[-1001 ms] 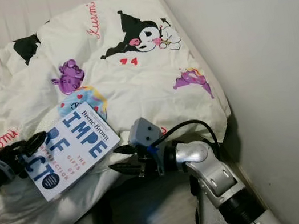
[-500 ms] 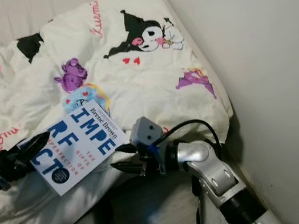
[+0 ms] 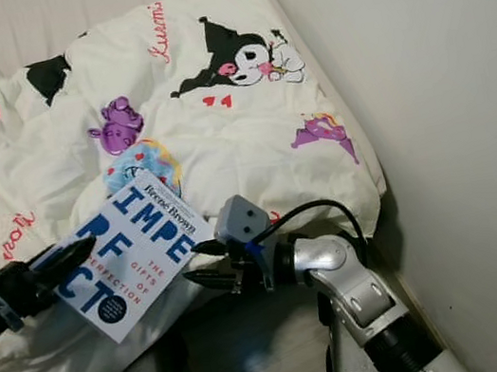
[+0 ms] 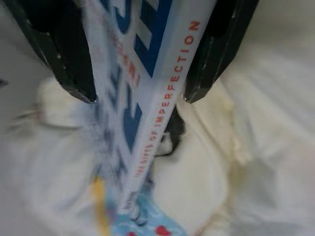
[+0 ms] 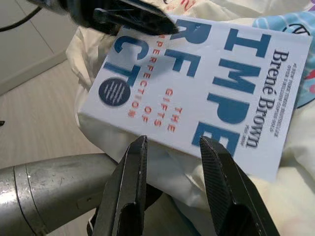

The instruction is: Clean up the room

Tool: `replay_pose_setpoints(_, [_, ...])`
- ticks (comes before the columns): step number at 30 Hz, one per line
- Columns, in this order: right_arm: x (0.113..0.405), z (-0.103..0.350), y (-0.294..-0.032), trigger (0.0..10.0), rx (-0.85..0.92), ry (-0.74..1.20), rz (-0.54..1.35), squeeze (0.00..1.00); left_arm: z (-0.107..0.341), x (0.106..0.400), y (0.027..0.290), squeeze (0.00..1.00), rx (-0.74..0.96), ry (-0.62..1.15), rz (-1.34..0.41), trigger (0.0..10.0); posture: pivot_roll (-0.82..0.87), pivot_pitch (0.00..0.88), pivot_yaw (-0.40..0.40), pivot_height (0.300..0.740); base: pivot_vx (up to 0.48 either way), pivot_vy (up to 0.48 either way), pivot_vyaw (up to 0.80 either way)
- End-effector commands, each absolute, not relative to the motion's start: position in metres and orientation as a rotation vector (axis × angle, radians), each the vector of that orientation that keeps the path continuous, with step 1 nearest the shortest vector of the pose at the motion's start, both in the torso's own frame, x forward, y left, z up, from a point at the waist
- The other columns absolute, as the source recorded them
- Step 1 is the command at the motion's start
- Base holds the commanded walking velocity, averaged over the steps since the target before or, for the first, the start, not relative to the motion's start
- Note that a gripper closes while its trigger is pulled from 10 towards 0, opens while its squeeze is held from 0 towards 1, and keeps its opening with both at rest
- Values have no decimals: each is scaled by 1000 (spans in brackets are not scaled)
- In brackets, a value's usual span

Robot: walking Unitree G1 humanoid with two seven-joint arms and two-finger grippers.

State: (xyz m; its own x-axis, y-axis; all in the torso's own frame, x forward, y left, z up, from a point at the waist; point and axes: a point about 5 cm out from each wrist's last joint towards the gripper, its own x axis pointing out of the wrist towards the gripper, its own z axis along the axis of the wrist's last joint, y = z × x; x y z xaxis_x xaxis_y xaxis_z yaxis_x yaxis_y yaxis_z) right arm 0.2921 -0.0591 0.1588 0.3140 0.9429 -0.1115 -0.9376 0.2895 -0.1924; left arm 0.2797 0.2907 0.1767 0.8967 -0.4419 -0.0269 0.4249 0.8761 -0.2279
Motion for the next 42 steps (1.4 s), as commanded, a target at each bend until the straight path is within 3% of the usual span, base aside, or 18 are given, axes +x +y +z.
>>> replay_pose_setpoints(1, [288,147,-59,10000,-238,17,1268,0,175,279,300,0,-176,59,-385,10000,40,388,-36,546,0,0,0])
replay_pose_setpoints(7, [287,147,-56,10000,-240,15,1275,0,201,284,299,0,-322,-98,-438,10000,42,380,-37,546,0,0,0])
replay_pose_setpoints(12, [288,147,-56,10000,-241,15,1275,0,202,284,297,0,-314,-94,-463,10000,42,380,-37,546,0,0,0])
replay_pose_setpoints(17, [289,147,-56,10000,-244,16,1273,0,194,286,292,0,-282,-18,-518,10000,42,381,-38,546,0,0,0])
replay_pose_setpoints(21, [289,147,-56,10000,-241,19,1274,0,174,295,300,0,-202,101,-457,10000,43,386,-42,546,0,0,0])
replay_pose_setpoints(22, [290,147,-55,10000,-241,20,1274,0,165,299,305,1000,-198,148,-432,10000,41,385,-44,546,0,0,0])
replay_pose_setpoints(31, [290,148,-56,10000,-232,24,1269,0,157,311,316,1000,-260,185,-397,10000,35,388,-38,546,0,0,0])
replay_pose_setpoints(42, [285,144,-57,10000,-225,56,1289,0,176,307,302,1000,-378,193,-730,10000,35,392,-29,546,0,0,0])
